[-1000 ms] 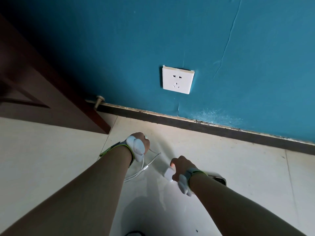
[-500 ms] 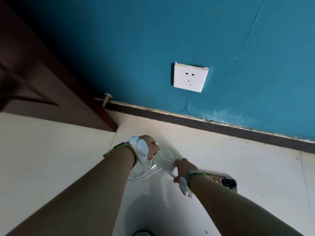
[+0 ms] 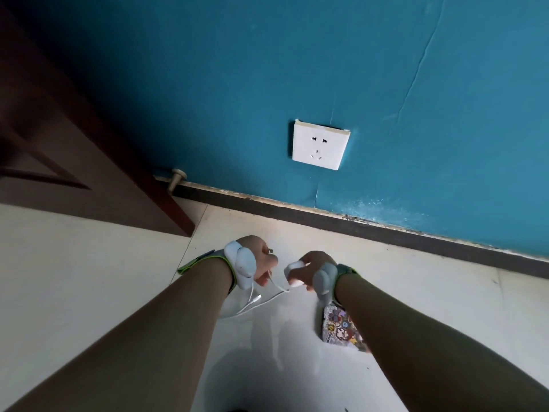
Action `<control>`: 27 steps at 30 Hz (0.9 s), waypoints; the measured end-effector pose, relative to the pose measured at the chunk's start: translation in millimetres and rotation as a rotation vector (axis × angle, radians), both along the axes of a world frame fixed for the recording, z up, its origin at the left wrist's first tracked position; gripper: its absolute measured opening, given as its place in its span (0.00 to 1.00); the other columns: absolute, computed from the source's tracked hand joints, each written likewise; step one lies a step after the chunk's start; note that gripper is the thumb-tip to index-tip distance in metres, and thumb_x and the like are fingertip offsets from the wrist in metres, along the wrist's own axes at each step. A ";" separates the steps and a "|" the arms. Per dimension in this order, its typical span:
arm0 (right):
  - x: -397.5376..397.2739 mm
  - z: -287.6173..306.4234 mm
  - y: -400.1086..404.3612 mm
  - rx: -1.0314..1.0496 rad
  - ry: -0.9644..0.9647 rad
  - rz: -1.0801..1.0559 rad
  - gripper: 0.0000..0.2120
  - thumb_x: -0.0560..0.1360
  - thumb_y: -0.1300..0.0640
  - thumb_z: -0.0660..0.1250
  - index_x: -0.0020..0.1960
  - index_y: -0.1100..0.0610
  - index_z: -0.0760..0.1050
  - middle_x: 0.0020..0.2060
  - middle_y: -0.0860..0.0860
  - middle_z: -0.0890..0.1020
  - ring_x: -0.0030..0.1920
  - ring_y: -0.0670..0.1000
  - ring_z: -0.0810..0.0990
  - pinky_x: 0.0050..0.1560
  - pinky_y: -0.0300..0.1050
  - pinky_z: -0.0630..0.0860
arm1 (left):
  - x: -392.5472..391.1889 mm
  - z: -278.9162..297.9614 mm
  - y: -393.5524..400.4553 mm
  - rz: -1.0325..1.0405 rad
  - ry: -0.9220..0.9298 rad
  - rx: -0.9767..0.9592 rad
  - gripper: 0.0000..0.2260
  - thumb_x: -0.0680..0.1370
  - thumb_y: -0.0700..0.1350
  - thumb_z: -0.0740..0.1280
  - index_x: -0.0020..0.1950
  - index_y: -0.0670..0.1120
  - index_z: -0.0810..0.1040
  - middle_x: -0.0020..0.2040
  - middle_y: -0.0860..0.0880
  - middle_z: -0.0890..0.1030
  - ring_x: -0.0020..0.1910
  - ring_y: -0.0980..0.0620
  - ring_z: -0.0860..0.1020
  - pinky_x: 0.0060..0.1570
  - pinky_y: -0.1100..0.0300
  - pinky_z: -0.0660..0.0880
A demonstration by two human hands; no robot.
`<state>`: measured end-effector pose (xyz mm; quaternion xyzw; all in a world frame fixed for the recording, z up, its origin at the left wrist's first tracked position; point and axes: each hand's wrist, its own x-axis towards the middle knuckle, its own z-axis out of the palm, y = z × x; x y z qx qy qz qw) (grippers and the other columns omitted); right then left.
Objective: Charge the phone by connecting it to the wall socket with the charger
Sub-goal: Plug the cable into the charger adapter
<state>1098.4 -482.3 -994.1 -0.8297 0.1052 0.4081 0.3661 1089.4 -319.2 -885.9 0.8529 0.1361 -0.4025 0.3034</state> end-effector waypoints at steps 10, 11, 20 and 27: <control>16.3 104.9 -27.6 0.320 0.157 -0.345 0.09 0.72 0.61 0.63 0.35 0.52 0.71 0.29 0.51 0.65 0.29 0.48 0.61 0.28 0.36 0.60 | 14.4 45.9 -44.7 0.025 -0.344 -0.197 0.10 0.81 0.41 0.61 0.45 0.39 0.78 0.35 0.41 0.78 0.33 0.43 0.79 0.29 0.65 0.71; 14.8 118.7 -32.8 0.324 0.128 -0.383 0.07 0.69 0.61 0.64 0.35 0.51 0.73 0.29 0.50 0.65 0.30 0.49 0.62 0.29 0.37 0.61 | 16.3 53.0 -49.5 0.036 -0.351 -0.225 0.09 0.81 0.41 0.60 0.46 0.40 0.77 0.34 0.42 0.76 0.32 0.44 0.78 0.32 0.62 0.70; -16.0 207.3 -89.3 0.461 -0.056 -0.695 0.06 0.67 0.63 0.70 0.44 0.59 0.77 0.30 0.53 0.69 0.29 0.50 0.65 0.28 0.40 0.65 | 8.8 115.2 -92.9 0.088 -0.286 -0.421 0.08 0.80 0.42 0.62 0.44 0.47 0.79 0.32 0.47 0.71 0.28 0.49 0.73 0.40 0.51 0.80; -33.8 228.5 -113.8 0.693 -0.100 -0.890 0.12 0.71 0.62 0.70 0.54 0.58 0.77 0.38 0.55 0.74 0.31 0.51 0.69 0.29 0.43 0.68 | -9.9 133.0 -111.3 0.139 -0.235 -0.558 0.07 0.80 0.42 0.64 0.46 0.47 0.81 0.32 0.48 0.70 0.27 0.53 0.71 0.33 0.58 0.78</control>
